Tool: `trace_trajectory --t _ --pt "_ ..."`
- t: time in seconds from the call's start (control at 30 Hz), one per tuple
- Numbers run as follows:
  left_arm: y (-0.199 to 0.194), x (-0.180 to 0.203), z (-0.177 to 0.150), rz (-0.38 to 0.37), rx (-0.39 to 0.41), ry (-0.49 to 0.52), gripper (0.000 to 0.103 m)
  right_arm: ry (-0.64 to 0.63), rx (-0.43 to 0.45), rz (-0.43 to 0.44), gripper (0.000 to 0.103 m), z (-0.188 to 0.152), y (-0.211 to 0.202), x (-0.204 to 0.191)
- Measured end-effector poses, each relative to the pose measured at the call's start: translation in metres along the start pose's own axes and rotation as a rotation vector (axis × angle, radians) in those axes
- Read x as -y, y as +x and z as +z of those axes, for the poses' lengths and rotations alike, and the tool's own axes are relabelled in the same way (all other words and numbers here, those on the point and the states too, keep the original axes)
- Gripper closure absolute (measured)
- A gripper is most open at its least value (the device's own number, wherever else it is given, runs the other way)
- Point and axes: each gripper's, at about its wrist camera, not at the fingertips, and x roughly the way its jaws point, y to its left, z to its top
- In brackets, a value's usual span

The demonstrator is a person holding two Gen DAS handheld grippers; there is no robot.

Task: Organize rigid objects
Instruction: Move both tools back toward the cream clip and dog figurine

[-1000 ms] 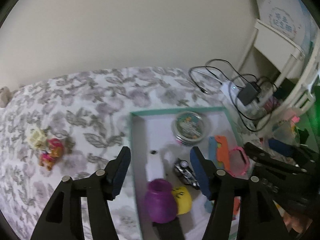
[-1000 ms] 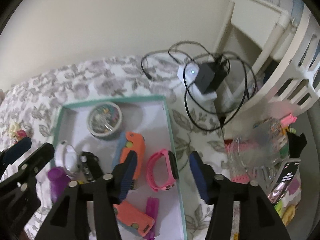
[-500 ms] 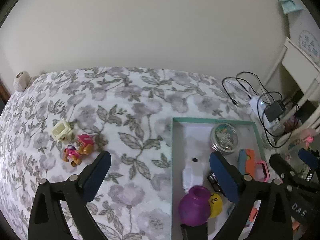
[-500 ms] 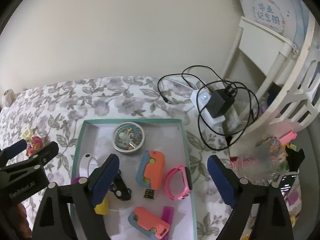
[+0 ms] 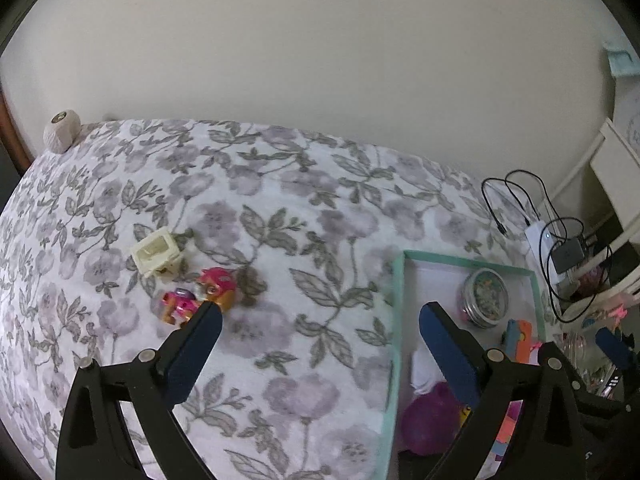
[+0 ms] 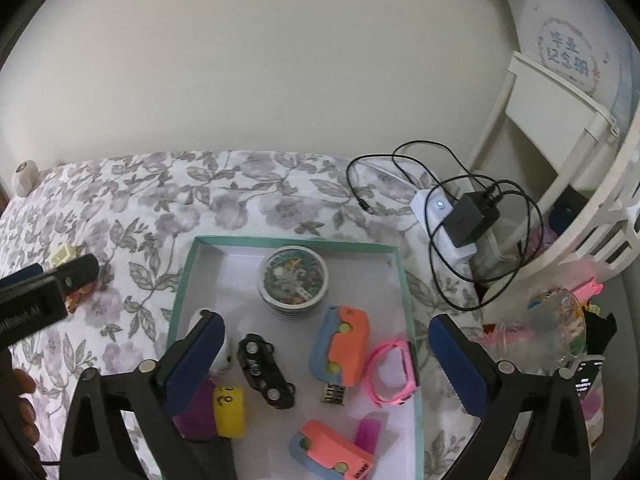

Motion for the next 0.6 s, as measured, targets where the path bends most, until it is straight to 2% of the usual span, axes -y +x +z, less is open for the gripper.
trace_trajectory --t 0.4,0.6 --pt "0.002 -0.083 0.017 0.025 -0.007 -0.116 0.004 -0.101 0.021 0.064 0.000 0.005 0.006 -0.066" --pt "0.005 -0.142 0.020 0.037 -0.017 -0.222 0.004 -0.122 0.032 0.152 0.000 0.007 0.007 -0.107"
